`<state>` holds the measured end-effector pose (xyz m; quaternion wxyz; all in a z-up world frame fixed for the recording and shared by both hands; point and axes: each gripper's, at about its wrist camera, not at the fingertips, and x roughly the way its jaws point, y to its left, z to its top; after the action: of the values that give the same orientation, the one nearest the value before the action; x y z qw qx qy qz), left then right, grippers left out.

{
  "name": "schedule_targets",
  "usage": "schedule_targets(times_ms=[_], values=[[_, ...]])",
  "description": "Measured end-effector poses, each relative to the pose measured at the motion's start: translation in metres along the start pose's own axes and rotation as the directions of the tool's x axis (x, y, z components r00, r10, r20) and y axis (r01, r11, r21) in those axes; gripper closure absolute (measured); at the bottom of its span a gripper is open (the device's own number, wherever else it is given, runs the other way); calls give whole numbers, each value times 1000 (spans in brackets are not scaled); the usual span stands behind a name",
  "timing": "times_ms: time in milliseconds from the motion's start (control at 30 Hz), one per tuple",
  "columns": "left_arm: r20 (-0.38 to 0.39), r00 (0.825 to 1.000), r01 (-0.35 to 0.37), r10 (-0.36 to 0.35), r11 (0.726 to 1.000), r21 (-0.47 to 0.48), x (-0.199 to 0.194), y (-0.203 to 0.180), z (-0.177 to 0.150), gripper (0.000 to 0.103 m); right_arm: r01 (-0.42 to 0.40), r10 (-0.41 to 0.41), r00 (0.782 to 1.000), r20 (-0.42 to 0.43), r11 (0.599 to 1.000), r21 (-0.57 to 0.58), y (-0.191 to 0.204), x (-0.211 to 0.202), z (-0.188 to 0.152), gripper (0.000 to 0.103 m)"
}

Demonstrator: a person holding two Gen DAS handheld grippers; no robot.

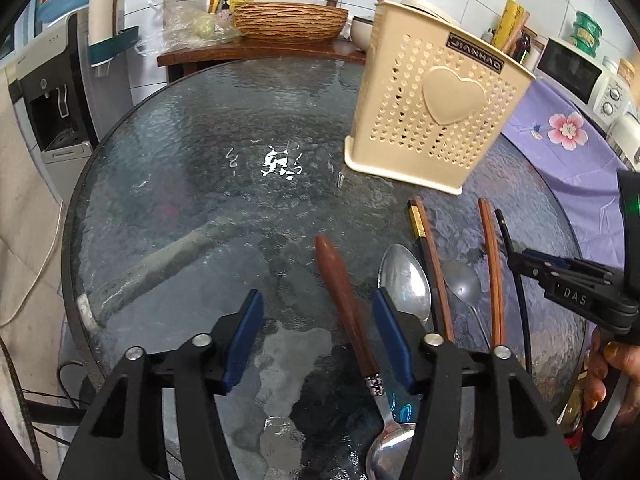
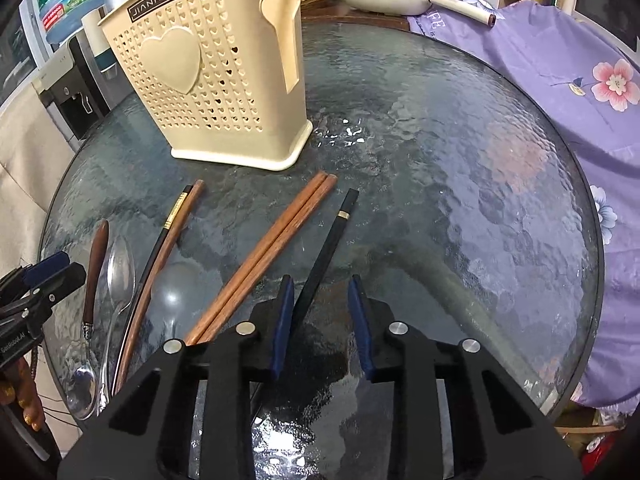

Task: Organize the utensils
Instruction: 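Move the right tool back to the black chopstick on the table, then grasp the black chopstick with the right gripper while left grasps wooden-handled spoon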

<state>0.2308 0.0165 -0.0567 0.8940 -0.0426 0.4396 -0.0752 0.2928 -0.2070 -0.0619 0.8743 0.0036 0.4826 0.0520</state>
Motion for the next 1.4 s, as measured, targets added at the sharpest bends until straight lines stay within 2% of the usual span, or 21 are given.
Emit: schedule_targets(times_ms=[233,567,733,867,1100,1400], values=[[-36,999,-28,29,999,30,11,-9,-1,65,18,-18,1000,3,1000,-24,5,2,-1,76],[-48,997,-64,68,996,68,22,-20,10,84,44,-44,999,0,999,-26,8,9,10,81],[-59,997,-54,58,996,66,28,-20,19,85,54,-54,999,-8,998,-19,8,13,19,82],[-69,997,-39,43,998,57,31,-21,23,86,57,-57,998,-21,998,-3,5,17,27,89],[-68,997,-35,39,998,58,34,-24,26,87,56,-56,998,-12,998,18,-3,24,34,91],[-57,998,12,-11,1000,17,33,-18,33,88,-18,17,1000,5,996,86,-21,28,38,95]])
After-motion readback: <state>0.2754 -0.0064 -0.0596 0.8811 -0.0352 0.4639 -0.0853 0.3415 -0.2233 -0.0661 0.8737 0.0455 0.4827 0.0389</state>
